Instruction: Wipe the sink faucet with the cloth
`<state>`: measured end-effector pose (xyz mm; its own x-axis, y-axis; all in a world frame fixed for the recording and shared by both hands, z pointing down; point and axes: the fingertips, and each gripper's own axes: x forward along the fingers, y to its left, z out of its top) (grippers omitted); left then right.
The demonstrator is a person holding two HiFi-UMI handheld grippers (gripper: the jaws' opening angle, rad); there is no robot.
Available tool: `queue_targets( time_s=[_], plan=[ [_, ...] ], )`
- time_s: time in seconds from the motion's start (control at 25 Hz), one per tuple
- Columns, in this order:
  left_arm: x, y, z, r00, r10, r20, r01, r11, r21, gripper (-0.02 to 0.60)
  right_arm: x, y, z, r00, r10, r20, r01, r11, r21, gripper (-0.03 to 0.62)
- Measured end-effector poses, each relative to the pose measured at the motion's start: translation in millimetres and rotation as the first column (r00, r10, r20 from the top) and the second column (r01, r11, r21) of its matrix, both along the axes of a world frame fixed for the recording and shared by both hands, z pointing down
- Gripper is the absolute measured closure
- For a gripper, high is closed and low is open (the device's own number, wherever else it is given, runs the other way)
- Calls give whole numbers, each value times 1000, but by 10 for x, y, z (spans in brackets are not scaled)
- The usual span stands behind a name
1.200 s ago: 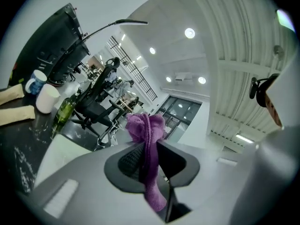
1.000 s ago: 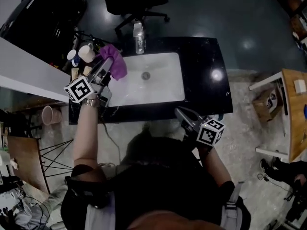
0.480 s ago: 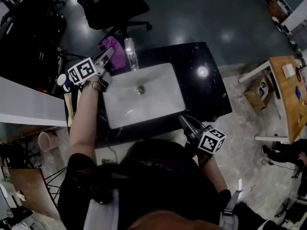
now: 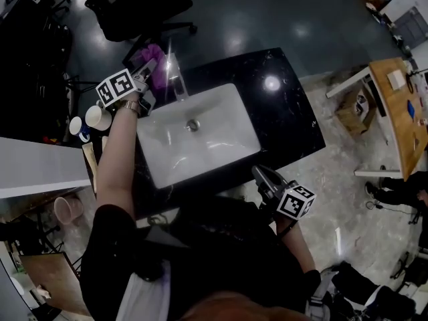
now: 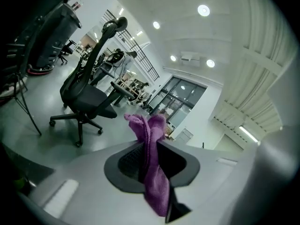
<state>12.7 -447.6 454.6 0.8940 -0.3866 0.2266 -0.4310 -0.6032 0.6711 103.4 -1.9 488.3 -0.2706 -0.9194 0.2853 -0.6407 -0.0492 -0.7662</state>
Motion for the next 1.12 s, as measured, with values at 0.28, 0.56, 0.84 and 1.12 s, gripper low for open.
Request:
queue_targets(
  time_s=[0.28, 0.56, 0.84, 1.12],
  plan=[
    [48, -87, 616, 995, -30, 93, 35, 998, -60, 509, -44, -84, 109, 1000, 11, -1, -11, 1000, -27, 582],
    [41, -136, 1221, 959, -60, 277, 87, 993, -86, 509, -99, -129, 184, 1000, 21, 19, -21, 999, -40, 582],
    [4, -125, 1659, 916, -70, 395, 140, 978, -152, 509, -93, -64, 233, 999, 38, 19, -37, 998, -49, 582],
    [3, -129, 1689, 920, -68, 385, 148, 972, -181, 509, -91, -30, 244, 999, 32, 21, -31, 997, -67, 582]
  ],
)
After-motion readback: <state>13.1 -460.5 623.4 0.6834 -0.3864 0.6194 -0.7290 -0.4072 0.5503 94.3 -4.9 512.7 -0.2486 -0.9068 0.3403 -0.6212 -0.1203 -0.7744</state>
